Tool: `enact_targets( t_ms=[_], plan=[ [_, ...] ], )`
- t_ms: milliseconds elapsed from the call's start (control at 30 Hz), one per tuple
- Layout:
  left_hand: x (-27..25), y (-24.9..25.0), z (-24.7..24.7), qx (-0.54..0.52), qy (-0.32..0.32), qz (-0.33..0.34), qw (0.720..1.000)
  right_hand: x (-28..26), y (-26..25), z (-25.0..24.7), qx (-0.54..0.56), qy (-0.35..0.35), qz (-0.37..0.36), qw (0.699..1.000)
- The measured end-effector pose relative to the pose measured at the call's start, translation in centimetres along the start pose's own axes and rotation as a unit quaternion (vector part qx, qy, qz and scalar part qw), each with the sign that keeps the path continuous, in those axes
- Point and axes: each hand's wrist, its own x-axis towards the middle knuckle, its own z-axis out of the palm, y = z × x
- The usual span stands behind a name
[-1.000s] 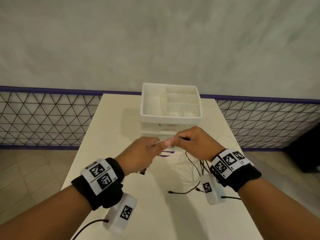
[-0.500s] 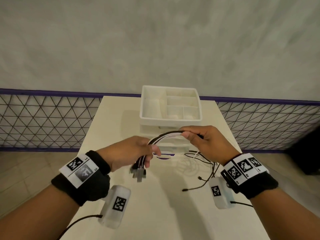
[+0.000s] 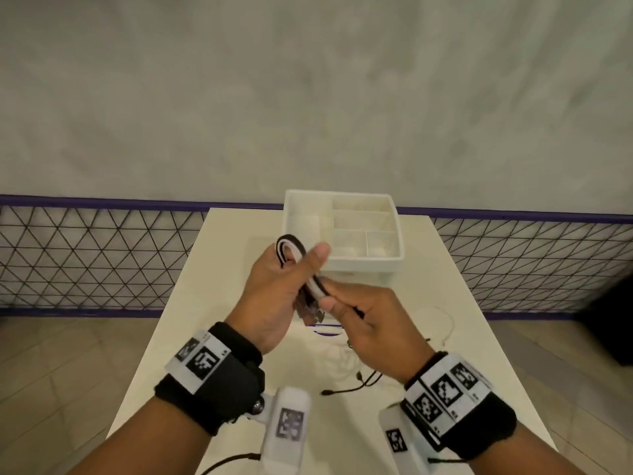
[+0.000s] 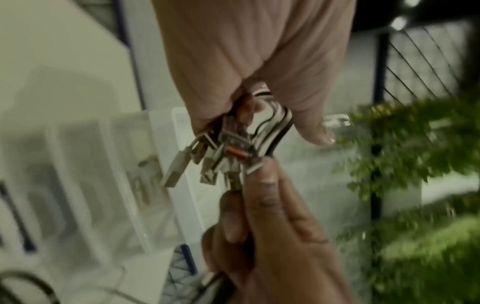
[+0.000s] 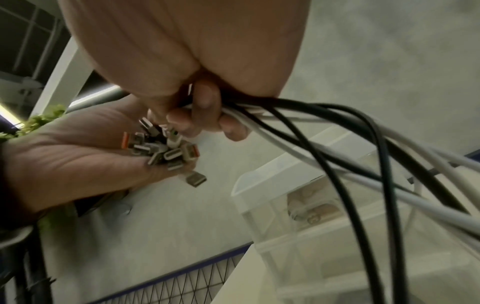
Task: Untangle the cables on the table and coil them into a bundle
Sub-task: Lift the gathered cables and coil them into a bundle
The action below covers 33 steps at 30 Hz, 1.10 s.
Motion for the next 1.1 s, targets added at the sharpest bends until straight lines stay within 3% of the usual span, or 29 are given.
enact_targets(
  t_ms=[200,267,400,533,667,900,1100],
  plan=[
    [0.4,-1.2,0.8,0.091,0.126,-0.042,0.987,-0.5,0.9,1.2,-0.088,-0.03,-0.038,0.995],
    [0.4,-1.5,1.4,0.075,0.154,-0.072,0.983,-0.8,0.9,1.2,-0.08,-0.031,-0.036,0.996],
    [1.1,-0.9,2.6,-0.008,0.231,-0.055,0.971,-1.5,0.8,0.0,-0.006,-0.029,-0.014,0.999],
    [1.3,-0.4,3.6,-0.117,0.228,-0.077,0.964,-1.8,1.4,-1.1,-0.018,0.011,-0.025,0.999],
    [1.4,-0.5,4.5,-0.2,0.183,-0.111,0.956,-2.3,1.4,-1.5,-0.057,0.029,-0.05,0.997],
    [1.0,-1.2,5.7,-0.144,0.15,-0.131,0.969,-2.9,2.3,-2.3,-0.026,0.021,-0.035,0.999],
    [0.9,-0.4,4.1,-0.052,0.21,-0.107,0.97,-3.4,1.9,-3.5,0.127,-0.085,0.106,0.983]
  ],
)
